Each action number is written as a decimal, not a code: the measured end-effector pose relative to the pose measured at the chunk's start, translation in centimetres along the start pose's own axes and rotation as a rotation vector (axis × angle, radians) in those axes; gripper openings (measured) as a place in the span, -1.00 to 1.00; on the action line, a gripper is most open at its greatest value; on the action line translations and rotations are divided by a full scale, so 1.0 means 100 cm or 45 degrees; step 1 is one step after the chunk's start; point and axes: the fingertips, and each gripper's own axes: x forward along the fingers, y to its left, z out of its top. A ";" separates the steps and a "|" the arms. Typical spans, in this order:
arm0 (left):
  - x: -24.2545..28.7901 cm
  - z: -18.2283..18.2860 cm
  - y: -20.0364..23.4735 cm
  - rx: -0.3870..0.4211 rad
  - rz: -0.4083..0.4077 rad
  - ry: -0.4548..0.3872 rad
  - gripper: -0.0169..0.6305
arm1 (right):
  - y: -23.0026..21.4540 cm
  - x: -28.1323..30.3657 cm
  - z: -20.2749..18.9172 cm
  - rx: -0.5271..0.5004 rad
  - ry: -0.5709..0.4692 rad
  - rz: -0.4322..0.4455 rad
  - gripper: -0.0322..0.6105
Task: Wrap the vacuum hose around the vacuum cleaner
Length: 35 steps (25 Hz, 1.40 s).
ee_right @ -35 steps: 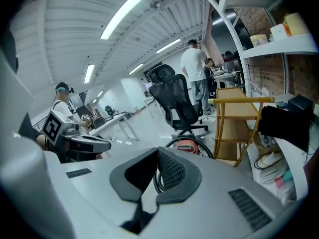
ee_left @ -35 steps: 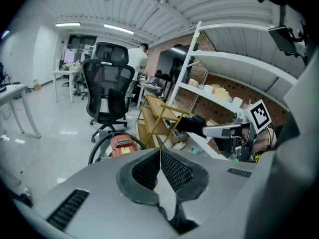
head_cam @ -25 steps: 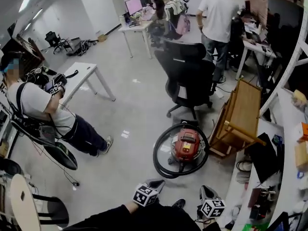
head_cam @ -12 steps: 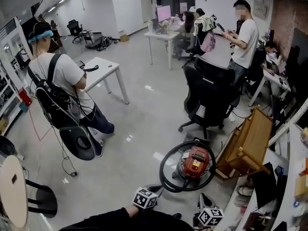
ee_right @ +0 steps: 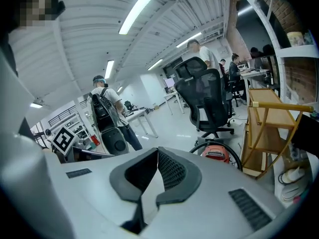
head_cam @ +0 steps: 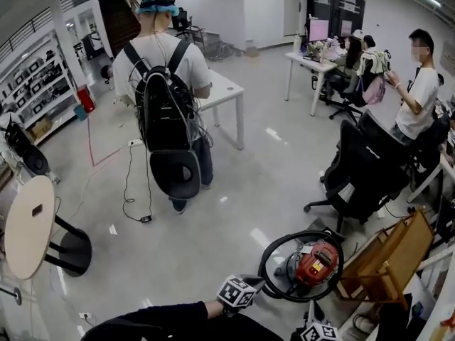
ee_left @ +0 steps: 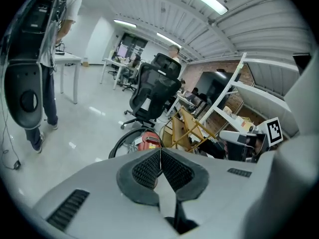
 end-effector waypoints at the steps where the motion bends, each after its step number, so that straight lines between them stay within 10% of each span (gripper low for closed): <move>1: -0.002 -0.003 0.001 -0.021 0.017 -0.015 -0.88 | 0.002 0.000 0.001 0.000 0.001 0.007 -0.86; 21: -0.061 -0.015 -0.007 -0.108 0.139 -0.132 -0.88 | 0.044 0.015 0.022 -0.024 0.034 0.186 -0.86; 35: -0.012 -0.019 -0.074 0.062 -0.018 -0.029 -0.88 | -0.028 -0.056 0.005 0.071 -0.064 -0.034 -0.86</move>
